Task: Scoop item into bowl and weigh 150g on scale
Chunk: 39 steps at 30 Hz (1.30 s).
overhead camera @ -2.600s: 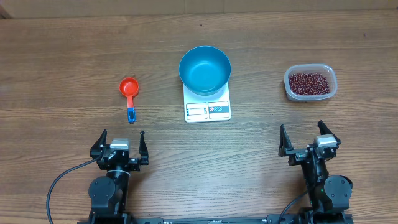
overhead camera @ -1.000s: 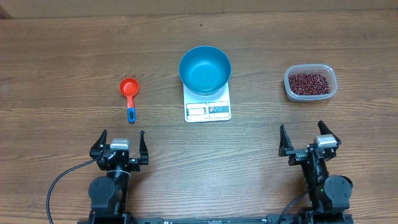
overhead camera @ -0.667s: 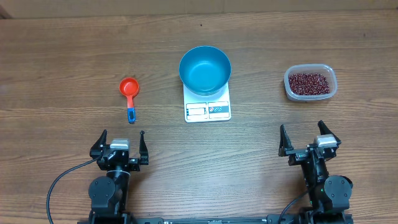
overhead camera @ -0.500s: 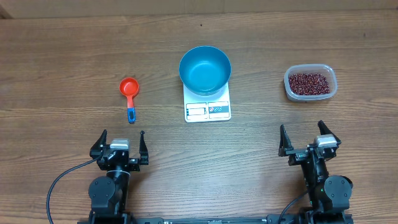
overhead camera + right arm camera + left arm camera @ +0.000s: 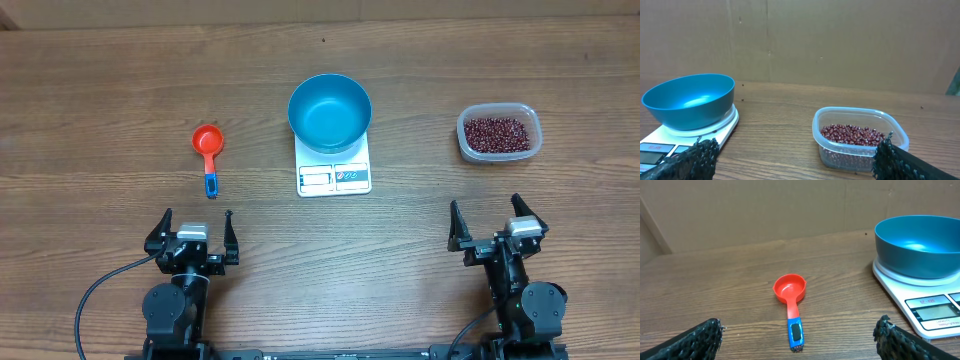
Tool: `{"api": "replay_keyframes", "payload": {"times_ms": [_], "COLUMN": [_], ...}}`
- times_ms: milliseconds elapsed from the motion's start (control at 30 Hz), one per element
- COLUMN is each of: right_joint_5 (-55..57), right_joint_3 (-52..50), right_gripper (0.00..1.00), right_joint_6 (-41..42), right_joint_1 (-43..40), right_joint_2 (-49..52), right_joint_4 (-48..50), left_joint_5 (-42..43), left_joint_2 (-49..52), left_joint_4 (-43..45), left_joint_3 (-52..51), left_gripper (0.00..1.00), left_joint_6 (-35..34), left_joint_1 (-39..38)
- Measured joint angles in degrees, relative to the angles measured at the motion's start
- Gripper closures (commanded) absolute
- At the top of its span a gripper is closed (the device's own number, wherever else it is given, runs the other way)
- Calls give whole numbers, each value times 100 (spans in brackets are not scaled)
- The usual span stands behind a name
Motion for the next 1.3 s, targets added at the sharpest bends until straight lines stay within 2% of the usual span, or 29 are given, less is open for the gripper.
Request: {"api": "replay_keyframes", "payload": {"times_ms": [433,567,700,833,1033,1300], "right_joint_5": [-2,-2,-4,-2,-2,-4], "right_joint_3": [0,0,0,0,0,0], "right_gripper": [0,0,0,0,0,0], "right_joint_6": [0,0,2,2,0,2], "right_joint_1": [-2,-2,0,0,0,0], "right_joint_2": [0,0,0,0,-4,-7], "right_joint_4": [2,-2,2,2,4,4], "left_joint_5": [2,105,269,361,634,1346], "left_joint_2": [0,0,79,614,2065,5016], "left_joint_4": [13,264,98,-205,-1075,-3056], "left_joint_3": [0,0,160,1010,2903,6002], "left_gripper": [0,0,0,0,0,1], "left_joint_6": [0,0,0,2,22,107], "left_joint_1": [0,0,0,0,0,0]}}
